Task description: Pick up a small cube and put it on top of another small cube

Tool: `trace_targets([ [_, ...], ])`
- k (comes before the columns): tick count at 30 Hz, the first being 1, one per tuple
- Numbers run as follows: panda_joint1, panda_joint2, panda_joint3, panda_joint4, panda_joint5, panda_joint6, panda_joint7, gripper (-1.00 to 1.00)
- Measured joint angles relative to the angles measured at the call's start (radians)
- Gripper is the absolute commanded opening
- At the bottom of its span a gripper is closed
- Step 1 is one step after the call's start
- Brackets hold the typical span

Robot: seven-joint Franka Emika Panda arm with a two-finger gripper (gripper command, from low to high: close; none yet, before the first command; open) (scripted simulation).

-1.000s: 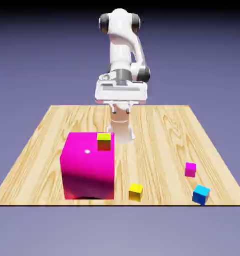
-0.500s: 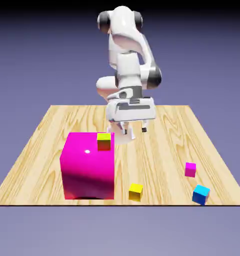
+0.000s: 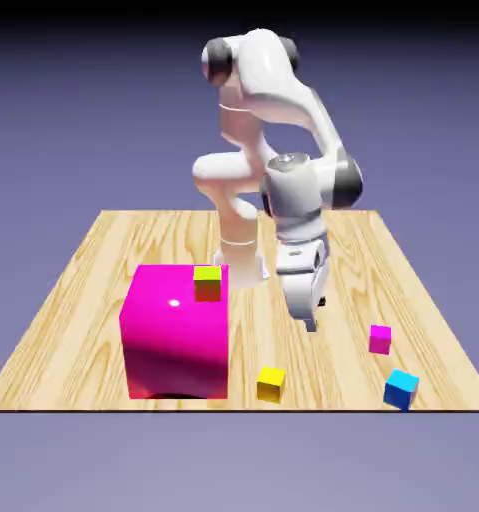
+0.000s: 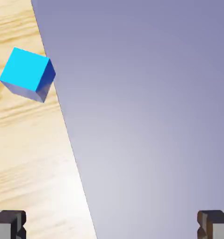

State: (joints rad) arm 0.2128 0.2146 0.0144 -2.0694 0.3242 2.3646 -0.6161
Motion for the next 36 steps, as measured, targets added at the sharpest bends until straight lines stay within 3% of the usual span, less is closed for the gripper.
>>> trace_targets([
  [23, 0.148, 0.578, 0.011, 0.546, 0.239, -0.496, -1.000, 0.00],
  [26, 0.178, 0.652, 0.027, 0.526, 0.271, -0.416, -1.060, 0.00],
  [27, 0.185, 0.666, 0.031, 0.516, 0.277, -0.392, -1.066, -1.00],
  [32, 0.150, 0.594, 0.019, 0.558, 0.237, -0.514, -1.036, -1.00],
  [36, 0.090, 0.518, 0.164, 0.443, 0.098, -0.530, -1.087, -1.00],
])
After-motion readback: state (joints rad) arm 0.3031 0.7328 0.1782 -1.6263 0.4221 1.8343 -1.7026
